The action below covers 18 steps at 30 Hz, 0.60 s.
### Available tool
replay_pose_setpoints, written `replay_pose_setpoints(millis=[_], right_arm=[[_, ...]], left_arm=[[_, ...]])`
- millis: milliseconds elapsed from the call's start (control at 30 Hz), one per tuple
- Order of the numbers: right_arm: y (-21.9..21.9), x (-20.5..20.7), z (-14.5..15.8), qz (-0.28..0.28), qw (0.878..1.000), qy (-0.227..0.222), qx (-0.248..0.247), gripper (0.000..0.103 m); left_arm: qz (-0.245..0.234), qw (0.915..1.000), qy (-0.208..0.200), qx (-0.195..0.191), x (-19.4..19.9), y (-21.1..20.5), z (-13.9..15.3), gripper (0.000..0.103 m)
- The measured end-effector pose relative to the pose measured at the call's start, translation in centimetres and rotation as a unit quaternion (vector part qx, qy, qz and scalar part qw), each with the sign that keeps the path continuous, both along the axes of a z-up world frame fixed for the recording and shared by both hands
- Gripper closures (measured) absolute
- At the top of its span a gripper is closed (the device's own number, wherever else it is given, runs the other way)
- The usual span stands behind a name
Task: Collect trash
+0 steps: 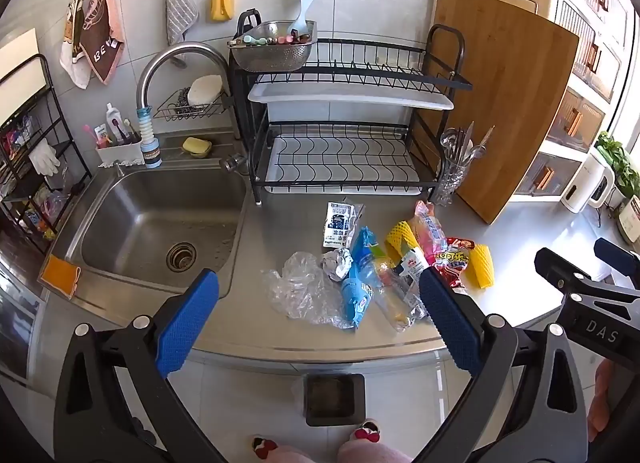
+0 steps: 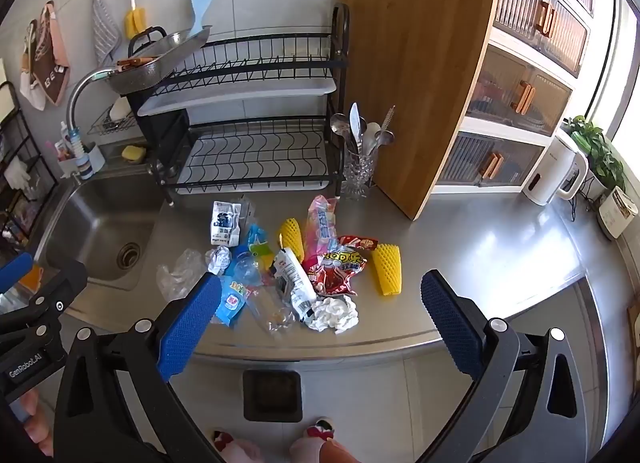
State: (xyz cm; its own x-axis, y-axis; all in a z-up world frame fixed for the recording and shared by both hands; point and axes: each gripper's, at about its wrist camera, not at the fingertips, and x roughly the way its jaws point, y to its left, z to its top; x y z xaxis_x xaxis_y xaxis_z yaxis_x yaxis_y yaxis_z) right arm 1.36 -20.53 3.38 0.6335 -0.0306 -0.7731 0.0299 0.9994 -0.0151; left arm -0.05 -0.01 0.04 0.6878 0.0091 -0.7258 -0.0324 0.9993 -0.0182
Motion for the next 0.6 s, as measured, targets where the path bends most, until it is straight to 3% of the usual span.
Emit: replay_pose_setpoints(millis=[600], right_arm=[[-0.21,-0.23,0.2,-0.002,1.0,-0.004,0.0,0.003]], left_arm=[[0.005,1.0,0.002,0.006,-0.17,0.01,0.11,0.008]])
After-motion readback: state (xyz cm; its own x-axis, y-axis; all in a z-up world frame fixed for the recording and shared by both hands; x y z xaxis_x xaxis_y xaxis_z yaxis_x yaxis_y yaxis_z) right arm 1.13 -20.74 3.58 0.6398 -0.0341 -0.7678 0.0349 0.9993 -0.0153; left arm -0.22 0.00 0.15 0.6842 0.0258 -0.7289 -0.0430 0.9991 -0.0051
